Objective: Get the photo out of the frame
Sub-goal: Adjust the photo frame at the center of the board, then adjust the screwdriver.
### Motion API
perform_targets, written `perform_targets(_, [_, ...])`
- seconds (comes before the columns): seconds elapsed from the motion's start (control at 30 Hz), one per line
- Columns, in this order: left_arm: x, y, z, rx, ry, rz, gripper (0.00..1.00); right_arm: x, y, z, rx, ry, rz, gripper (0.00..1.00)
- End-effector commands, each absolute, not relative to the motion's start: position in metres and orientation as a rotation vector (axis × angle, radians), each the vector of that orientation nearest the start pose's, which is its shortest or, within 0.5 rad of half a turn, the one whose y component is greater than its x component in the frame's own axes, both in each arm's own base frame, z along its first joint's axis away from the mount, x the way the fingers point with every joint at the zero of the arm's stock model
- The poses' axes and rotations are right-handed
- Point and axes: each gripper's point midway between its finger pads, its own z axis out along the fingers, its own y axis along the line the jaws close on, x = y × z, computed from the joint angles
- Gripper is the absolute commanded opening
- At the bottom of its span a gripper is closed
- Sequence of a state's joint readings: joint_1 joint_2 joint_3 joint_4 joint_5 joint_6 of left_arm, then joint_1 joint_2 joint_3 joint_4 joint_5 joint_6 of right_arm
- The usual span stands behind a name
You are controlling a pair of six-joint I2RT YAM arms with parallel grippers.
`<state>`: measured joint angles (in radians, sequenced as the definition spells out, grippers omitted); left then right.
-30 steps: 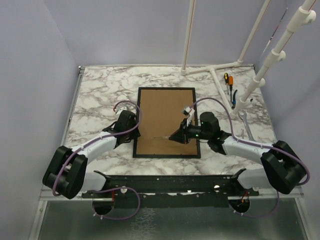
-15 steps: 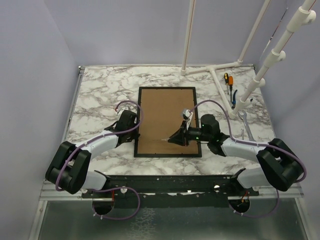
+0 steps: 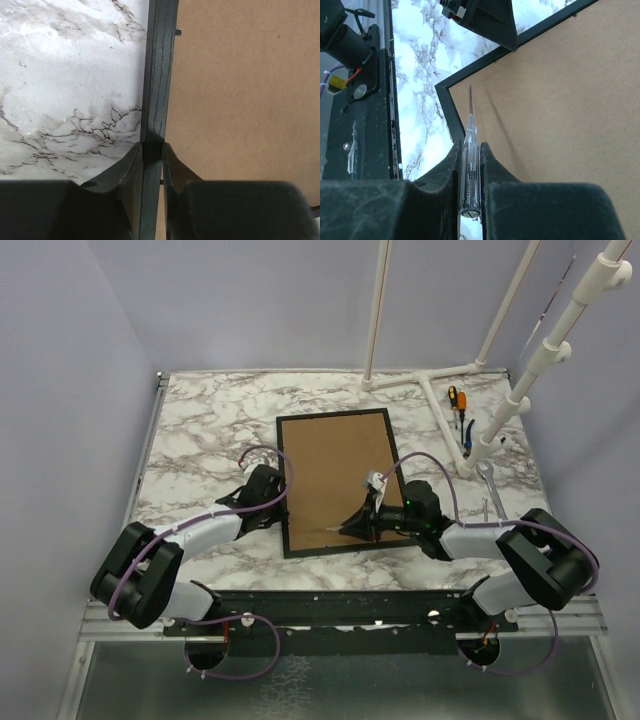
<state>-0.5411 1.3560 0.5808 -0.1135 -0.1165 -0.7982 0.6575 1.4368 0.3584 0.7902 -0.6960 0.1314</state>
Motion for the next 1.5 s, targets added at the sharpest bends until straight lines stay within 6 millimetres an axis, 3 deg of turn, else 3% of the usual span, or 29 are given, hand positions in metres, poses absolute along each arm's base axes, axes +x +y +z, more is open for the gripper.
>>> perform_targets(0.0, [0.265, -0.172, 0.047, -0.333, 2.437, -0.416, 0.25, 0.199, 0.307, 0.105, -1.037, 1.593, 1.189, 0.01])
perform_targets(0.1, [0.265, -0.172, 0.072, -0.320, 2.362, -0.453, 0.43, 0.200, 0.305, 0.109, -1.042, 1.597, 1.165, 0.01])
perform_targets(0.2, [0.263, -0.174, 0.096, -0.308, 2.314, -0.517, 0.53, 0.198, 0.302, 0.120, -1.037, 1.578, 1.152, 0.01])
perform_targets(0.37, [0.258, -0.201, 0.136, -0.227, 2.276, -0.724, 0.62, 0.195, 0.296, 0.136, -1.025, 1.532, 1.121, 0.01])
perform_targets(0.47, [0.253, -0.226, 0.159, -0.142, 2.277, -0.888, 0.60, 0.195, 0.293, 0.147, -1.013, 1.513, 1.105, 0.01])
perform_targets(0.6, [0.261, -0.223, 0.181, -0.151, 2.209, -0.881, 0.61, 0.202, 0.296, 0.160, -1.028, 1.552, 1.085, 0.01])
perform_targets(0.77, [0.263, -0.225, 0.193, -0.125, 2.165, -0.909, 0.62, 0.212, 0.292, 0.165, -1.052, 1.677, 1.013, 0.01])
perform_targets(0.87, [0.261, -0.227, 0.192, -0.106, 2.160, -0.927, 0.61, 0.226, 0.286, 0.163, -1.036, 1.832, 0.923, 0.01])
perform_targets(1.0, [0.260, -0.227, 0.194, -0.087, 2.118, -0.945, 0.61, 0.230, 0.283, 0.166, -1.073, 1.960, 0.880, 0.01])
perform_targets(1.27, [0.257, -0.227, 0.207, -0.035, 2.035, -0.976, 0.61, 0.237, 0.278, 0.184, -1.113, 2.064, 0.807, 0.01])
perform_targets(1.47, [0.251, -0.234, 0.215, 0.004, 1.959, -1.058, 0.61, 0.236, 0.279, 0.186, -1.155, 2.080, 0.813, 0.01])
